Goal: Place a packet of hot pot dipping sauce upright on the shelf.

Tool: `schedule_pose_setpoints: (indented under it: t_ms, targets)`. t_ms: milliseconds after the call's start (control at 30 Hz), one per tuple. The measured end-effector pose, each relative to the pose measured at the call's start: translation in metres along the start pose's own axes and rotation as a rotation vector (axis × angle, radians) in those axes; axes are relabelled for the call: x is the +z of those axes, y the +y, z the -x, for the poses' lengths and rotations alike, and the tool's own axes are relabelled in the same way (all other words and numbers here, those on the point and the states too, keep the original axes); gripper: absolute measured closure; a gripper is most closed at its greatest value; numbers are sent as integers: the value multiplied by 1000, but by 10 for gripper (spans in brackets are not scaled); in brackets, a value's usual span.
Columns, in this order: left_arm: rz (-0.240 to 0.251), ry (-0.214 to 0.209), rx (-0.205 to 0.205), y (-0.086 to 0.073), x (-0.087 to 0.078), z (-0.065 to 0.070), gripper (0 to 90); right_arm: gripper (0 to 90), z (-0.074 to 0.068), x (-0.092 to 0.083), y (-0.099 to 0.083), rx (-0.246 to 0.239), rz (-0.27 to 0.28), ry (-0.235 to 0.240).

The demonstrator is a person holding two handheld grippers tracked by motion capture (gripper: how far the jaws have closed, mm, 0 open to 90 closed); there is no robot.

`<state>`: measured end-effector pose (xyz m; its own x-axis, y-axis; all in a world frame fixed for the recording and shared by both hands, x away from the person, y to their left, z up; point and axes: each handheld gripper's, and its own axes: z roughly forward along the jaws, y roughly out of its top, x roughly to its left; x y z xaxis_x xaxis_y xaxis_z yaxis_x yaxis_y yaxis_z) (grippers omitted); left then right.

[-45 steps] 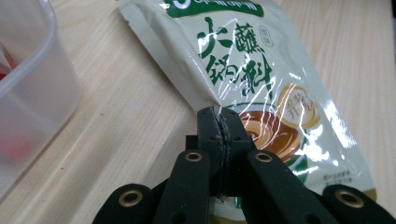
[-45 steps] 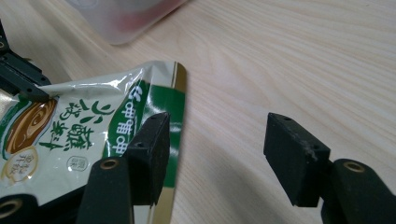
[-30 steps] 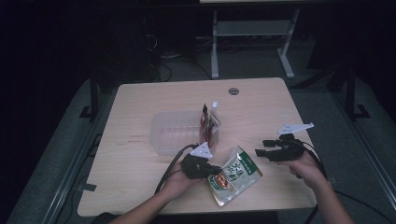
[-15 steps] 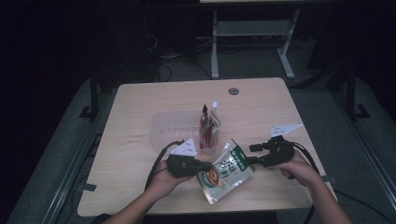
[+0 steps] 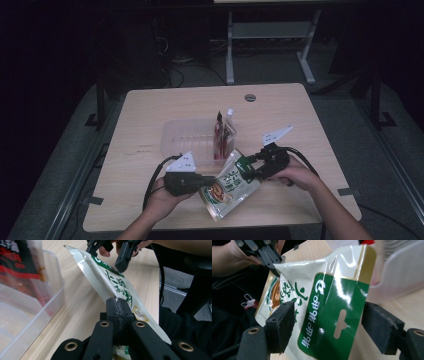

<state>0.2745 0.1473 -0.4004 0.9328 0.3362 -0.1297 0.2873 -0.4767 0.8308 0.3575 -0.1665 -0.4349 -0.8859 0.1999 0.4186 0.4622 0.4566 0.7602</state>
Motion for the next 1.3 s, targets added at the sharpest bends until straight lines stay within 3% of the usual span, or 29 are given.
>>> schedule_pose_setpoints:
  t_ms: [200,467,667,1000,1133,1167,1300]
  targets:
    - [16,20,-22,-3,-7,-1,900,376,-1,13,6,-14,-37,52]
    - [18,29,-28,-6,-12,-8,900,609,-3,3,8,-21,-3,62]
    - [24,28,-19,-5,-15,-10,900,742,-8,-1,9,-36,9,102]
    - [42,40,-6,-6,-19,-13,899,873,-14,2,13,-65,1,106]
    - [33,40,-17,-9,-21,-18,894,893,-19,5,15,-87,-19,114]
    - [33,40,-25,-10,-21,-19,892,895,-20,5,16,-110,-12,115]
    - [31,53,-33,-11,-27,-24,880,898,-27,6,20,-125,11,138]
